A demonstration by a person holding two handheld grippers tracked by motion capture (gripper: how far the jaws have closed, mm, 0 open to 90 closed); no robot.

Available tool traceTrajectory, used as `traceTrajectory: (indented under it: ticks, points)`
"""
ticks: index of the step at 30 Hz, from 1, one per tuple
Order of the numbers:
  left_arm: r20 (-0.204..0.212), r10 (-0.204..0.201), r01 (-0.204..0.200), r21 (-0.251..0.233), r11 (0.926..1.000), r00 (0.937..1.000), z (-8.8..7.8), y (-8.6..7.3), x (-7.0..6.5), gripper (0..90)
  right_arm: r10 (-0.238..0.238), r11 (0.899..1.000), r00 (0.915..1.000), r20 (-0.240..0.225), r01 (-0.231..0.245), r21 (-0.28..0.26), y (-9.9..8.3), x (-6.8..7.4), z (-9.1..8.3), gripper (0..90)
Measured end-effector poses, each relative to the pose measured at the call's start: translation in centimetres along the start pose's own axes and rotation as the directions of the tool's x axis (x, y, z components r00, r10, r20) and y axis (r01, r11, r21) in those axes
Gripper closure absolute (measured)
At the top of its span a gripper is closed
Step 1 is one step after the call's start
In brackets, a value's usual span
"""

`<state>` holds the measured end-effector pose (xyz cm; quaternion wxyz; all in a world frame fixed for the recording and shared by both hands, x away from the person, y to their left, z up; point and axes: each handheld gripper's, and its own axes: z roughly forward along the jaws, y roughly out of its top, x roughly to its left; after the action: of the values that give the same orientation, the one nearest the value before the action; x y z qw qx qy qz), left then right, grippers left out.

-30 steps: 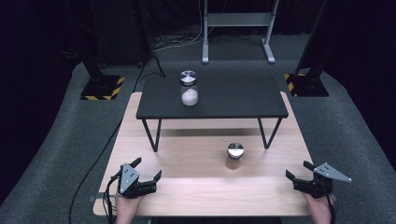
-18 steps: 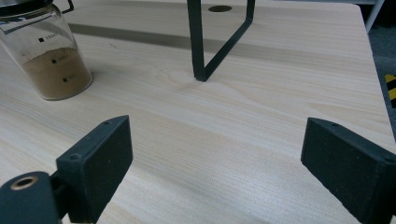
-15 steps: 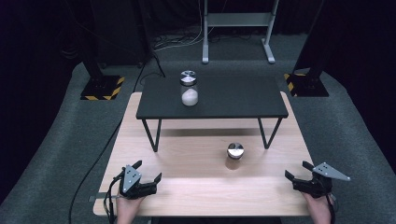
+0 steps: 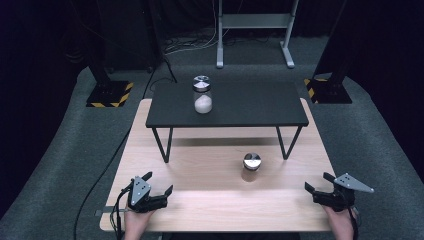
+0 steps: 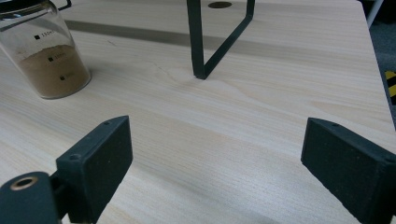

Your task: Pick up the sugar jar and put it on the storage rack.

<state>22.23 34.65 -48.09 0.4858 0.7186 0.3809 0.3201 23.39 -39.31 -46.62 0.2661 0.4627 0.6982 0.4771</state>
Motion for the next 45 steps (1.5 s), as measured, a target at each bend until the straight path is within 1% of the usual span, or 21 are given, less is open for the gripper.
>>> traceTrajectory:
  ticks: [5, 10, 15, 20, 24, 45]
  points:
    - [-0.001, -0.005, 0.005, -0.002, 1.0000, 1.0000, -0.04, -0.02, -0.06, 8.5, -0.001, 1.000, 1.0000, -0.002, 0.001, -0.001, -0.04, -0.04, -0.05, 7.4]
    - [-0.004, 0.003, -0.002, 0.006, 1.0000, 1.0000, 0.07, 0.06, -0.19, 8.5, -0.017, 1.000, 0.9998, -0.006, 0.017, 0.004, 0.06, 0.01, 0.02, 7.5]
    - [0.000, 0.002, -0.002, 0.012, 0.9999, 1.0000, 0.23, 0.12, -0.19, 8.4, -0.006, 1.000, 0.9999, -0.008, 0.006, 0.003, 0.04, -0.11, -0.01, 7.4]
    - [0.001, -0.001, 0.001, 0.017, 0.9999, 1.0000, 0.23, 0.12, -0.18, 8.4, -0.015, 1.000, 0.9999, -0.007, 0.015, 0.003, 0.04, -0.07, 0.04, 7.4]
    - [-0.003, -0.008, 0.008, 0.020, 0.9998, 1.0000, 0.29, 0.12, -0.17, 8.3, -0.015, 1.000, 0.9998, -0.010, 0.015, 0.004, 0.07, -0.15, 0.05, 7.4]
    - [-0.001, -0.013, 0.013, 0.026, 0.9996, 0.9999, 0.35, 0.12, -0.05, 8.2, -0.010, 1.000, 0.9999, -0.011, 0.010, 0.007, 0.12, -0.17, 0.05, 7.3]
